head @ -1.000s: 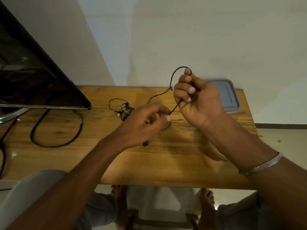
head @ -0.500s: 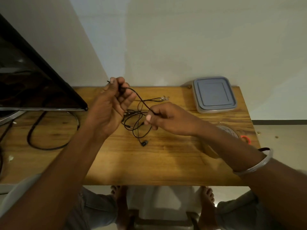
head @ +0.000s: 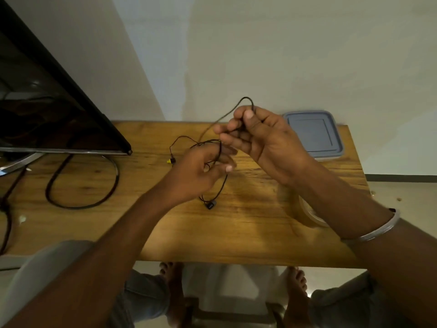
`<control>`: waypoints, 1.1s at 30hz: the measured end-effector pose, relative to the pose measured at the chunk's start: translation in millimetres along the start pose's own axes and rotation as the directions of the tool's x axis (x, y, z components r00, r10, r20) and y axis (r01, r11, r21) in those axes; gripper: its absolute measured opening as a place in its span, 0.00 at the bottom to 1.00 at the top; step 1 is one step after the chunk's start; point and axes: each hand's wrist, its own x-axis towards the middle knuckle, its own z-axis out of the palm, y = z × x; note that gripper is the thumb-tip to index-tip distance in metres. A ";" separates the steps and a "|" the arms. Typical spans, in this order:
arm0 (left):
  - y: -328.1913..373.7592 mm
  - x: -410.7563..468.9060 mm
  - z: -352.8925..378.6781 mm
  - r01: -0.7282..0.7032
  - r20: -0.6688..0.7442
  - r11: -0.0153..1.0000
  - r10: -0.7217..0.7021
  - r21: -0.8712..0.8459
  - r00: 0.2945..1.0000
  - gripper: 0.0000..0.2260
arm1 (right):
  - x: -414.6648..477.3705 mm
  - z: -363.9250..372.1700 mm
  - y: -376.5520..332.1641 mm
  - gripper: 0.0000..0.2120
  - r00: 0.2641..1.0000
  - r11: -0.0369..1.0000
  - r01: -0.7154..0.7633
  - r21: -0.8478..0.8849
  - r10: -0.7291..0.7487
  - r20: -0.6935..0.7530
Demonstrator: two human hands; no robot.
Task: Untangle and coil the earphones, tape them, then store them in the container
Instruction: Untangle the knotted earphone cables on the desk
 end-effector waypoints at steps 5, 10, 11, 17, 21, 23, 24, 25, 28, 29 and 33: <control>-15.1 0.1 -20.1 0.031 -0.218 0.944 0.044 0.328 0.975 0.05 | 6.2 -11.5 -17.2 0.11 0.988 0.957 0.096 0.272 -0.059 -0.141; -11.6 4.2 -28.5 0.145 -0.237 0.988 -0.155 -0.059 0.959 0.06 | 9.5 -32.2 -17.8 0.08 0.953 0.890 0.138 0.435 0.001 -0.304; -6.1 4.2 -27.9 0.163 -0.194 0.951 -0.218 -0.263 0.957 0.06 | 10.0 -34.0 -15.6 0.08 0.947 0.902 0.114 0.417 0.028 -0.319; 9.4 6.1 -31.3 0.105 -0.122 0.637 -0.302 -0.764 0.945 0.06 | 0.4 -12.8 11.2 0.24 0.962 0.963 -0.233 -0.136 0.209 -0.175; 6.5 4.6 -34.2 0.057 -0.202 0.696 -0.284 -0.715 0.937 0.07 | -11.0 7.0 19.2 0.19 0.966 0.857 -0.238 -0.457 0.260 -0.016; 5.8 3.5 -33.2 0.039 -0.254 0.773 -0.255 -0.633 0.933 0.07 | -12.2 8.6 21.9 0.16 0.975 0.870 -0.217 -0.442 0.219 -0.047; 5.8 3.2 -32.5 0.037 -0.270 0.798 -0.246 -0.601 0.931 0.07 | -11.9 7.6 23.2 0.14 0.980 0.882 -0.199 -0.427 0.183 -0.079; 4.7 3.3 -32.4 0.041 -0.278 0.813 -0.245 -0.580 0.929 0.06 | -11.2 5.5 24.6 0.12 0.983 0.897 -0.180 -0.404 0.146 -0.114; 2.9 2.8 -32.1 0.105 -0.246 0.841 -0.271 -0.531 0.931 0.07 | -9.1 -0.6 24.9 0.06 0.979 0.940 -0.132 -0.315 0.073 -0.191; 3.0 3.0 -30.2 0.137 -0.235 0.853 -0.288 -0.503 0.929 0.10 | -8.4 -1.7 23.9 0.05 0.980 0.938 -0.103 -0.330 0.039 -0.195; -3.0 1.7 -26.3 0.191 -0.310 0.966 -0.238 -0.175 0.920 0.32 | -5.6 -2.1 20.0 0.06 0.981 0.812 0.081 -0.578 -0.169 -0.099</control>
